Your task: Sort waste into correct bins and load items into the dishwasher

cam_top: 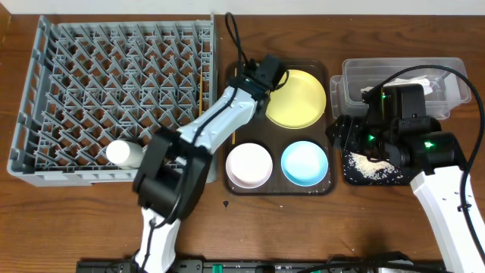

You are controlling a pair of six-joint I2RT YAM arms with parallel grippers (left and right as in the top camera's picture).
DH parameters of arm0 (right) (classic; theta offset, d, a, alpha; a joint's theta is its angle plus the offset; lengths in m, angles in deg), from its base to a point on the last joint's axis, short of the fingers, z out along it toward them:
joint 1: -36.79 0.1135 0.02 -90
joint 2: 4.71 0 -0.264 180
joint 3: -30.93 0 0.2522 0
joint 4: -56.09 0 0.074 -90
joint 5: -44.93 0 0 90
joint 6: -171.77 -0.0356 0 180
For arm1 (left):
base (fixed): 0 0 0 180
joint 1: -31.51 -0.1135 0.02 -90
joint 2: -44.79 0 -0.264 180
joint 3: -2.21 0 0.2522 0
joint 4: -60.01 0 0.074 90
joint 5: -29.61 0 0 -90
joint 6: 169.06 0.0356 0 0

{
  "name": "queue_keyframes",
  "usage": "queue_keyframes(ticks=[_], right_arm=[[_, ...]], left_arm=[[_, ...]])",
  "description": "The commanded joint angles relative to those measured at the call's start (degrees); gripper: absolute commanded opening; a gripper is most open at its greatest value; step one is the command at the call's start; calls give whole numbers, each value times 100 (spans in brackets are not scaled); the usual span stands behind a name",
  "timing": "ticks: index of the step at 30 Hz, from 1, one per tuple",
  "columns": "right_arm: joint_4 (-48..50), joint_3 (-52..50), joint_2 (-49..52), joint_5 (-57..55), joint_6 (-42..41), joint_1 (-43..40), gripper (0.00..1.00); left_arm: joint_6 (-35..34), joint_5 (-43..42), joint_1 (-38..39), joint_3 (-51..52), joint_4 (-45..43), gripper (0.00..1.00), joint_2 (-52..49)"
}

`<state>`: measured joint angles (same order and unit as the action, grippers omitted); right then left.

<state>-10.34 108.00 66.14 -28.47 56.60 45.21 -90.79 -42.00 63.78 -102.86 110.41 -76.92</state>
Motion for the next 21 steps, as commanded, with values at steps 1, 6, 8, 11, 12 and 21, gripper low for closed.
queue_keyframes(ticks=[1, 6, 8, 11, 12, 21], right_arm=[[-2, 63, -7, 39, 35, -48, 69], [-7, 63, -7, 39, 35, -46, 69], [-28, 63, -7, 39, 37, -31, 69], [-26, 63, -7, 37, 37, 46, 69], [-22, 63, -7, 35, 37, 68, 69], [-31, 63, -7, 37, 37, 177, 68]], left_arm=[[57, 273, -55, 24, -125, 39, -234], [50, 260, -175, 24, -363, 39, -592], [50, 114, -197, 24, -380, 39, -693], [9, -474, -210, 24, -376, 39, -800], [-33, -658, -212, 24, -376, 40, -826], [-385, -1705, -216, 24, -330, 41, -839]])
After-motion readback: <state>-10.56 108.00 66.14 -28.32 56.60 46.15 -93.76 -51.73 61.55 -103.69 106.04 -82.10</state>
